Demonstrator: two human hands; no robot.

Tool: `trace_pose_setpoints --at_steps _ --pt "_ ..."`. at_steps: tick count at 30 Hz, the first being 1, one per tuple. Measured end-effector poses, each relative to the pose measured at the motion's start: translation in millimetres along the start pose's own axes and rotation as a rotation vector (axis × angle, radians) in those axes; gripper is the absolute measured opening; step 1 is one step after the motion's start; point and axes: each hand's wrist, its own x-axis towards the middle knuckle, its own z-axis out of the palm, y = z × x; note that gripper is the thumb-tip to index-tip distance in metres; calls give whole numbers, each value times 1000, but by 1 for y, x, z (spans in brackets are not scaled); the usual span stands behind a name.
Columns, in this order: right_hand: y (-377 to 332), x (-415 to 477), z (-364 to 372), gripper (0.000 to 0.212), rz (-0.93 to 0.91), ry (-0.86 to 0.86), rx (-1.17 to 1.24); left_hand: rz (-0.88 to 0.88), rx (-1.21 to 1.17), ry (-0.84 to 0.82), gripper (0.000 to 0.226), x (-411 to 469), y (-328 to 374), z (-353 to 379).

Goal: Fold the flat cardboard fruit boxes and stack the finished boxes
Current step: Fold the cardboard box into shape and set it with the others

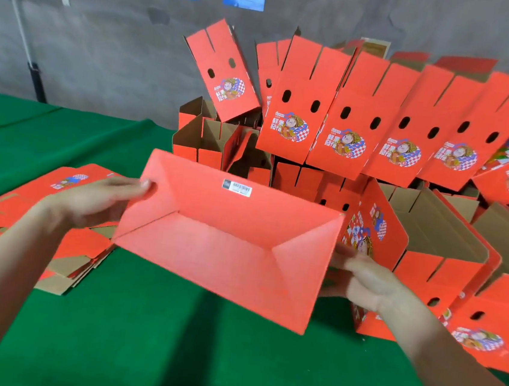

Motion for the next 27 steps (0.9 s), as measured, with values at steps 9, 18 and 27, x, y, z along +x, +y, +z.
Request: trace_pose_setpoints --at_steps 9,18,27 --pt "-24 -18 16 75 -407 232 -312 59 -165 67 38 -1 -28 8" --pt "-9 -25 24 51 -767 530 -914 -45 91 543 11 31 -49 52" --pt "47 0 46 52 -917 879 -1561 -15 -26 390 21 44 -16 111"
